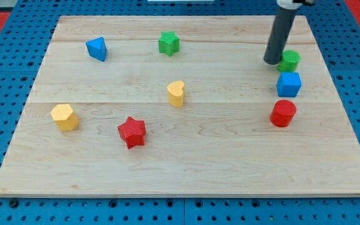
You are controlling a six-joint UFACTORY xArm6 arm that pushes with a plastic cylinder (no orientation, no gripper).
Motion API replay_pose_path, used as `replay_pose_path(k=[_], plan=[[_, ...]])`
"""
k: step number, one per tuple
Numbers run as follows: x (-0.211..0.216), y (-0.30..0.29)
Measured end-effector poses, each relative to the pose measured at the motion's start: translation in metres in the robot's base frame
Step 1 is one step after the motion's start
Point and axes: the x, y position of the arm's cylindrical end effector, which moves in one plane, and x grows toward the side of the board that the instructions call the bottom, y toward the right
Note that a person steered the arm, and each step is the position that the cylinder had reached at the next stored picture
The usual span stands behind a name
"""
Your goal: Push the yellow heart towards the blue cube slightly
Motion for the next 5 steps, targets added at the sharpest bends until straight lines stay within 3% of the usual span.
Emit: replay_pose_path(k=[1,3,4,5], plan=[[-0.003,-0.072],[0.15,-0.132],[0.117,-0.214],[0.078,-0.227]])
